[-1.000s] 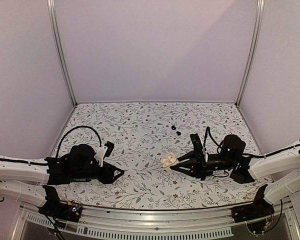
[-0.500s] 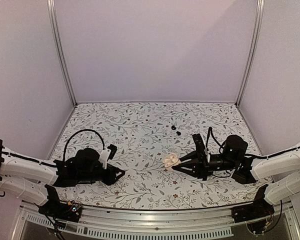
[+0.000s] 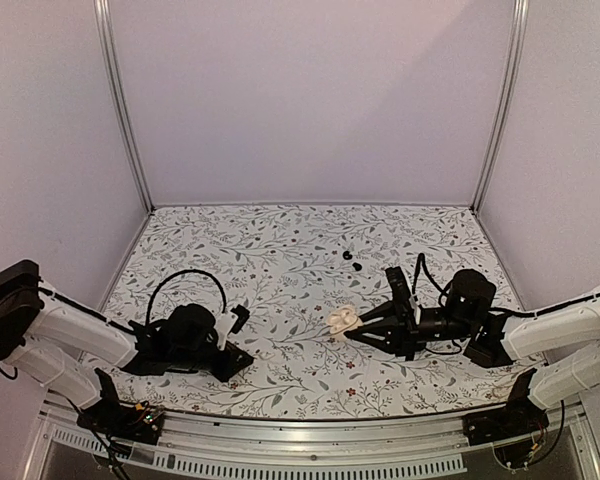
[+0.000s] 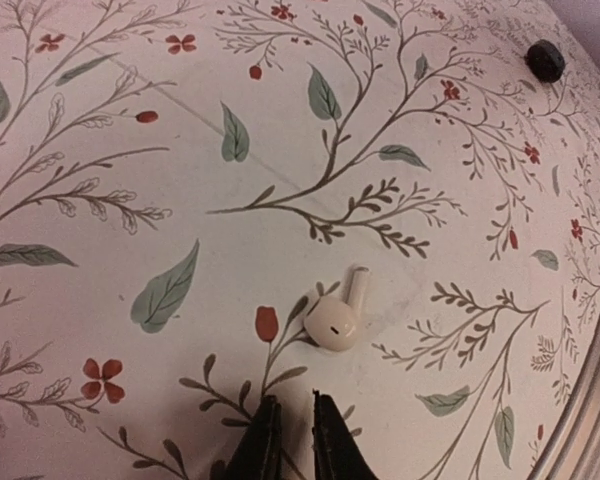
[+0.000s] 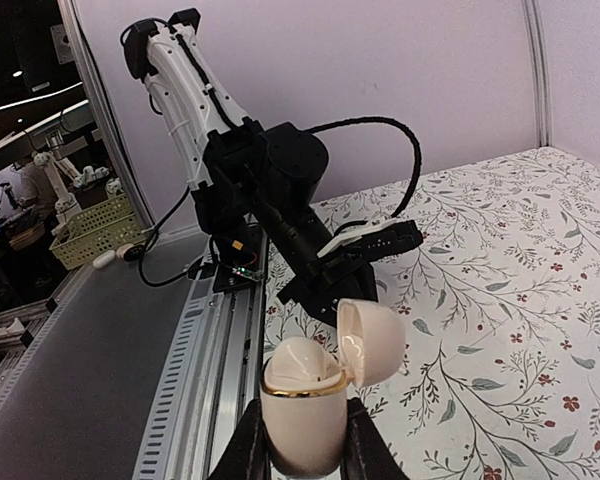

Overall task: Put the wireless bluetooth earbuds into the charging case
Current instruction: Move the left earbud to the center of the board.

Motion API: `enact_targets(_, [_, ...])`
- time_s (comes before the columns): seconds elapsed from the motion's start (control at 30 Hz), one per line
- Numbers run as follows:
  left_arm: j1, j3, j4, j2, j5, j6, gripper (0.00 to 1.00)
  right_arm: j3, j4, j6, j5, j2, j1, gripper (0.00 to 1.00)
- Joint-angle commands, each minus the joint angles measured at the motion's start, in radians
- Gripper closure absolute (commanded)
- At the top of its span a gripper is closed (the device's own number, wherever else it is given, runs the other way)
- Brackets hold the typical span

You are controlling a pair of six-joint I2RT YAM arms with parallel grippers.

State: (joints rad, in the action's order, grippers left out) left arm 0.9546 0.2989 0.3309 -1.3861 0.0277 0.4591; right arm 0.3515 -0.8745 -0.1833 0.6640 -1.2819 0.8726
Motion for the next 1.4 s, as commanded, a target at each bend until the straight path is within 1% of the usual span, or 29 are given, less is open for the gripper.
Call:
enact_targets(0.0, [0.008,0.040,0.046,-0.059,0.056,-0.029,0.90,-0.011,0.002,0.006,-0.011,0.024,-0.009,1.00])
enact_targets(0.17, [0.010,0.072,0.040,-0.116,0.038,-0.039,0.92,-0.011,0.002,0.006,-0.009,0.026,-0.013,1.00])
enact_targets(0.5, [-0.018,0.213,0.032,-0.280,0.016,-0.098,0.95,-0.003,0.006,0.011,0.007,0.020,-0.029,1.00])
enact_targets(0.8, [-0.041,0.343,0.029,-0.374,0.104,-0.178,0.93,-0.002,0.019,0.013,0.018,0.022,-0.043,1.00])
enact_targets(0.9, [-0.050,0.369,-0.023,-0.335,0.106,-0.206,0.88,-0.004,0.030,0.016,0.019,0.031,-0.047,1.00])
enact_targets(1.0, [-0.066,0.392,-0.123,-0.256,0.105,-0.224,0.76,-0.006,0.037,0.017,0.017,0.037,-0.049,1.00])
enact_targets(1.03, [-0.069,0.403,-0.156,-0.239,0.117,-0.232,0.71,-0.007,0.037,0.018,0.017,0.039,-0.048,1.00])
enact_targets(1.13, [-0.062,0.467,-0.291,-0.242,0.153,-0.245,0.61,-0.008,0.038,0.016,0.017,0.041,-0.049,1.00])
enact_targets(1.27, [-0.037,0.533,-0.432,-0.268,0.159,-0.232,0.58,-0.011,0.042,0.018,0.015,0.045,-0.050,1.00])
enact_targets(1.37, [-0.010,0.601,-0.534,-0.311,0.105,-0.220,0.57,-0.018,0.044,0.017,0.007,0.058,-0.051,1.00])
